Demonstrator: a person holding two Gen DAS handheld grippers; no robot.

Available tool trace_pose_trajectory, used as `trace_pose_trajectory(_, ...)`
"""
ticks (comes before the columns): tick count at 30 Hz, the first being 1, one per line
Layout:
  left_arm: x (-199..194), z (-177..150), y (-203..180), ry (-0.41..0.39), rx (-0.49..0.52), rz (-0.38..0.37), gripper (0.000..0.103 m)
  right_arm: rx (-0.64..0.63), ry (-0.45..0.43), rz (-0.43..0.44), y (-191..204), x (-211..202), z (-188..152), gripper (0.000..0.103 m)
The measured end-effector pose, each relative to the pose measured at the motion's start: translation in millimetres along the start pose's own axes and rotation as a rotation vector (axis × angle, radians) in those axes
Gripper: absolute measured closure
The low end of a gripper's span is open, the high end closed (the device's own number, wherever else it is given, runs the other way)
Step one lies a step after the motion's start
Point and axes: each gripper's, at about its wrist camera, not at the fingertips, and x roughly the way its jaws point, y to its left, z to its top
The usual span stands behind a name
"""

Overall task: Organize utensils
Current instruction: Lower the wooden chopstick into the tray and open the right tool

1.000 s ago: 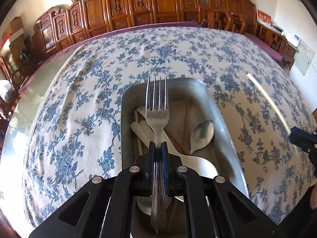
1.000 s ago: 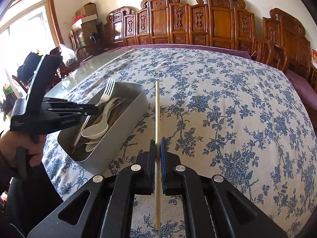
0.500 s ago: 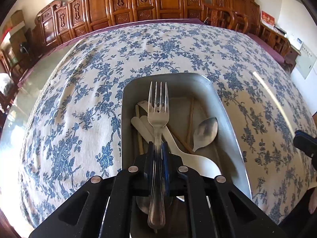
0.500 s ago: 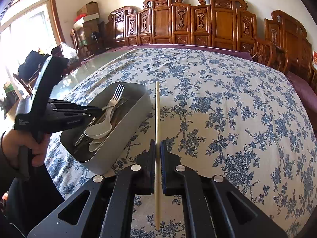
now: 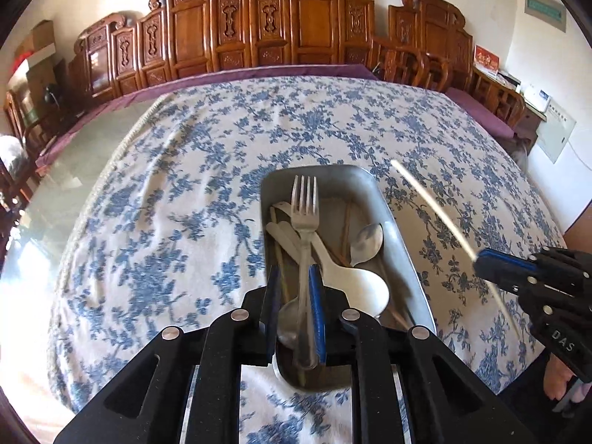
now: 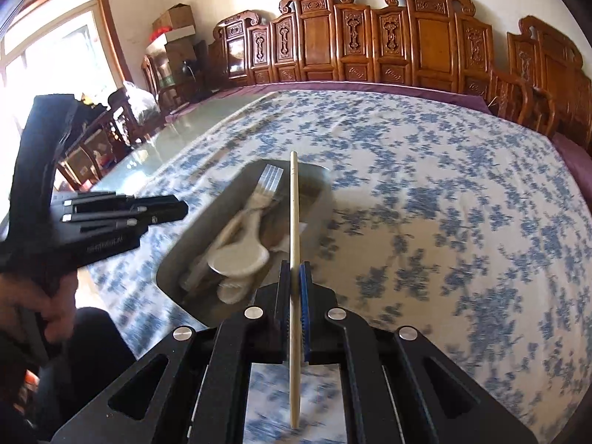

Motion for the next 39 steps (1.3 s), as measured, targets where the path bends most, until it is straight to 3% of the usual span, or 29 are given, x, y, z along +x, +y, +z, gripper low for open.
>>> trace_pose_trajectory(11,-26,-9,26,-0.02,-0.024,0.001,0.089,0.112,0.051,0.029,27,44,24,0.097)
trace_pose_trajectory(21,-32,-18,34,-0.012,-0.022,-0.009,0.089,0.202,0.085,-0.069,25,84,24,0.097)
trace_pose_trajectory(27,-33,-20,33,-0.013,-0.026,-0.021,0.089,0.16,0.098,-0.136,30,92,22,0.097)
trace_pose_trajectory(33,-34,-22,36,-0.016,-0.032,-0.023,0.089,0.147,0.093,-0.089,35,91,22,0.095)
trace_pose_trajectory(39,-36,-21,35,-0.018,-0.034,-0.025,0.089,0.076,0.068,-0.096,45,83,25,0.095)
